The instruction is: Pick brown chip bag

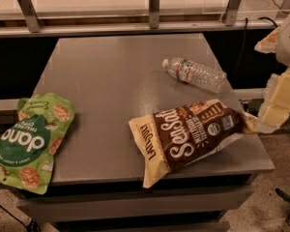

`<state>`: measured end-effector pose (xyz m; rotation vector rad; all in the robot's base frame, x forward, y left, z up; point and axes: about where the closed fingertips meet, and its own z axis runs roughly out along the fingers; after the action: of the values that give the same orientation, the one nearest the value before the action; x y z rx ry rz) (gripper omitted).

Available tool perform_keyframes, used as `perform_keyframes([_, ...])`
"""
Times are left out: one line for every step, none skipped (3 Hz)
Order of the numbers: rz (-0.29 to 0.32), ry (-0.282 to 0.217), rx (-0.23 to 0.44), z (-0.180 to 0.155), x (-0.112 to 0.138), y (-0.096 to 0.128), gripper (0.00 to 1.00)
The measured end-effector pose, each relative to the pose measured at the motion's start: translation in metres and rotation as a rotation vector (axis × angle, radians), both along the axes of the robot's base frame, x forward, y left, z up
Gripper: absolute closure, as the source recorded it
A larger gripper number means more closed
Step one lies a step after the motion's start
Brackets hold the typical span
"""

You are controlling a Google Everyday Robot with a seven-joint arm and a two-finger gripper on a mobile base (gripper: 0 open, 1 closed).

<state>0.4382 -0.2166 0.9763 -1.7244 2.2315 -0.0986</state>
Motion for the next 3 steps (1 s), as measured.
perform_keyframes([0.002,-0.008,0.007,0.001,0.001,0.002,0.0])
perform_keyframes([0.081,-0.013,0.016,-0.013,0.009,0.027,0.0])
perform_keyframes([0.146,0.022,0.002,-0.031,0.009,0.046,0.0])
